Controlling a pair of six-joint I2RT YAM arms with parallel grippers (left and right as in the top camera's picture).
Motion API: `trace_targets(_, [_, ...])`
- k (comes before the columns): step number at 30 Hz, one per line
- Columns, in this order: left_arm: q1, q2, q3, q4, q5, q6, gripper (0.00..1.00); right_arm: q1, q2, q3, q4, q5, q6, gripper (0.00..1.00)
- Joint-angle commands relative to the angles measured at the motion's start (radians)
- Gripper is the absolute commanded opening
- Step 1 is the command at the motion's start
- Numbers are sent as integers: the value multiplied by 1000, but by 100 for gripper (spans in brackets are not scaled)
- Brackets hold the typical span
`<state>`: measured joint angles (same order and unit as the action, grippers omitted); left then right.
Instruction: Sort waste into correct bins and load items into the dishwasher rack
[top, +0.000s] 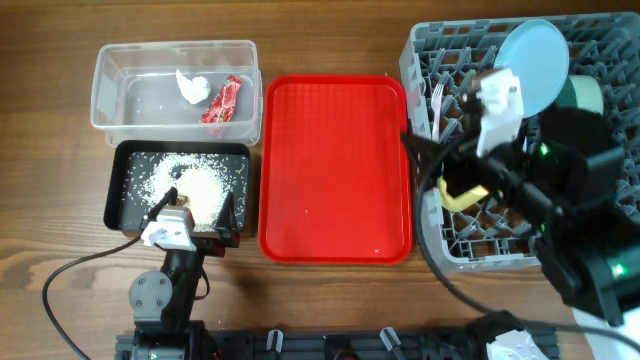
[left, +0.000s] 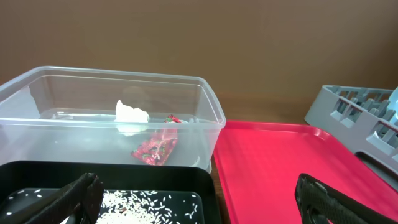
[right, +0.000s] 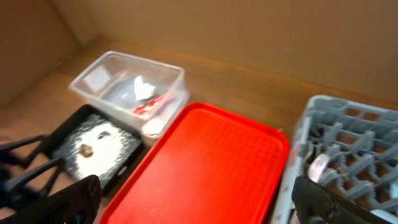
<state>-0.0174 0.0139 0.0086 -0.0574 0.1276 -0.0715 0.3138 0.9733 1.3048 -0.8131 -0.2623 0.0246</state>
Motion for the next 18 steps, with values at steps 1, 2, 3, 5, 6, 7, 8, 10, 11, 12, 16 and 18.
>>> trace_targets(1, [8,-7,-3,-8,-6,12,100,3,-29,11,-84,-76,3,100])
trace_targets(2, [8,-7,-3,-8,-6,12,100,3,-30,11,-97,-72,-2,100])
trace_targets(3, [8,-7,-3,-7,-6,12,100,3,-34,11,-115,-51,-6,100])
trace_targets(5, [8,-7,-3,-8,-6,12,100,3,-46,11,-140,-23,-6,100])
trace_targets(6, [8,-7,-3,-7,-6,12,100,3,-53,11,-145,-16,-8,100])
trace_targets(7, [8,-7,-3,-7,-6,12,100,3,-68,11,-145,-5,-16,100])
trace_targets(8, [8,-7,-3,-8,-6,12,100,3,-78,11,-140,-3,-30,100])
trace_targets(10, [8,-7,-3,-8,-6,12,100,3,-98,10,-117,4,-84,100])
trace_targets(11, [8,-7,-3,-7,-6,12,100,3,-107,8,-102,8,-129,100])
trace_targets(12, [8,-7,-3,-8,-6,12,100,3,-118,5,-90,7,-167,100])
trace_targets(16, [8,-7,-3,-7,-6,12,100,1,-200,-83,-6,7,-325,100])
trace_targets(18, [8,-7,-3,-7,-6,12,100,0,-259,-172,57,7,-343,100])
